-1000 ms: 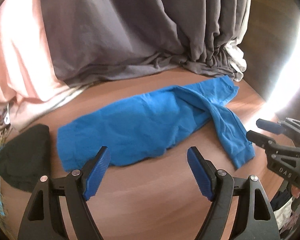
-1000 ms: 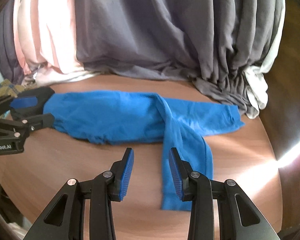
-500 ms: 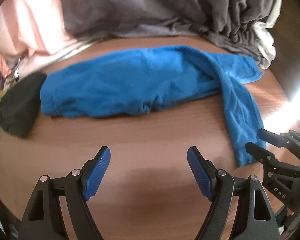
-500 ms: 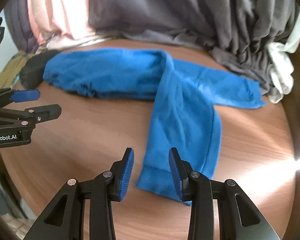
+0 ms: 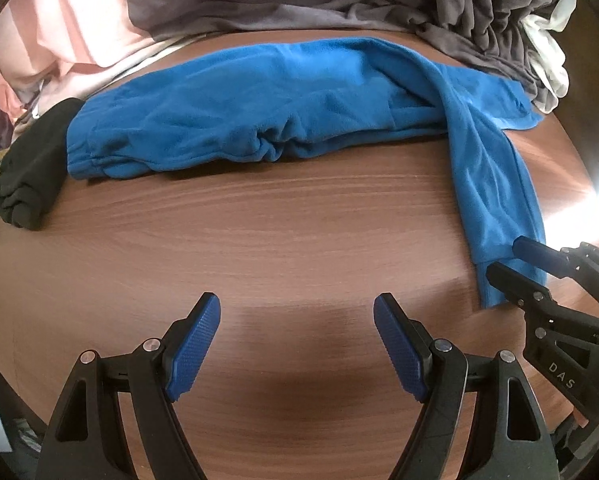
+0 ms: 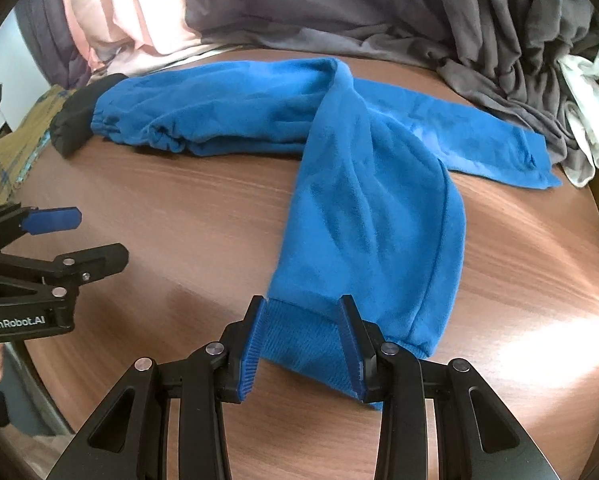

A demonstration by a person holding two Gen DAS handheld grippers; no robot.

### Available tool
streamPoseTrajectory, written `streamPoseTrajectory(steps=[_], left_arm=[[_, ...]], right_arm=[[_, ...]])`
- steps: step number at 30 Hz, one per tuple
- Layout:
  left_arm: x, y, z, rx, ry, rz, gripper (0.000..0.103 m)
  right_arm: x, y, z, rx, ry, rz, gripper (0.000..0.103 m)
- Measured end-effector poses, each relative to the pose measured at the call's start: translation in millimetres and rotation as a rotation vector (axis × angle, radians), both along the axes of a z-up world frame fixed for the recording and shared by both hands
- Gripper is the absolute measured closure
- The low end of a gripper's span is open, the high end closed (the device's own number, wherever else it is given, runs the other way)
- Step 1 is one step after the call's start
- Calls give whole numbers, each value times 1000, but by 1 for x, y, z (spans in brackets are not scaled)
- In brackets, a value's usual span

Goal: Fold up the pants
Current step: 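Grasp the ribbed cuff of the crossed pant leg with the right tool, then pull the held cuff with the right tool to lay the leg along the folded body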

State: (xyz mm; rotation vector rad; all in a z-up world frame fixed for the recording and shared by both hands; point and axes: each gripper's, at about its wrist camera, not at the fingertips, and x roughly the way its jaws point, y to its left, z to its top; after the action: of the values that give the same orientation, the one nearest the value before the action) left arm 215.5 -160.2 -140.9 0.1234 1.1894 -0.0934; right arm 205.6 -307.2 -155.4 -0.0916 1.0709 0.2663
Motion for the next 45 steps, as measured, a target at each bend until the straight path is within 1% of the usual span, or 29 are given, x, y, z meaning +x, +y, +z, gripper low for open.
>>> streamPoseTrajectory(steps=[6, 9, 14, 17, 25, 27, 28, 30, 31, 32, 34, 36, 39, 41, 45], left_arm=[[-1, 0, -3, -1, 7, 1, 24], [-1, 0, -2, 2, 4, 4, 24], [-1, 5, -1, 9, -2, 11, 24], [-1, 5, -2, 11, 0, 17, 24], [-2, 6, -5, 6, 8, 15, 24], [-3, 7, -5, 3, 5, 15, 24], [-3, 8, -5, 0, 4, 15, 24], [-4, 8, -6, -7, 4, 15, 24], [-4, 8, -6, -9, 4, 13, 24], [-5, 8, -5, -11, 2, 11, 24], [-6, 7, -4, -15, -4, 8, 24], [-7, 7, -2, -17, -13, 7, 24], [-7, 7, 3, -30, -27, 8, 24], [-6, 6, 10, -38, -51, 13, 24], [0, -1, 28, -47, -114, 5, 24]], right_arm=[[-3, 8, 0, -45, -2, 35, 67], [-6, 13, 1, -47, 0, 55, 67], [-7, 17, -8, -61, 18, 65, 66], [-9, 19, -9, -74, 9, 68, 64], [-11, 25, -10, -116, -16, 79, 65], [-11, 25, -10, -119, -20, 75, 66], [-11, 24, -9, -119, -23, 70, 70], [-10, 21, -9, -106, -25, 58, 78], [-8, 18, -8, -100, -26, 46, 85], [-7, 15, -8, -80, -22, 42, 90], [-3, 6, -6, -11, 0, 20, 90], [-3, 3, -4, 13, 0, 11, 91], [-6, 3, 5, 11, -26, 15, 91], [-7, 1, 15, 10, -45, 12, 91], [-5, -13, 45, 5, -117, -29, 91]])
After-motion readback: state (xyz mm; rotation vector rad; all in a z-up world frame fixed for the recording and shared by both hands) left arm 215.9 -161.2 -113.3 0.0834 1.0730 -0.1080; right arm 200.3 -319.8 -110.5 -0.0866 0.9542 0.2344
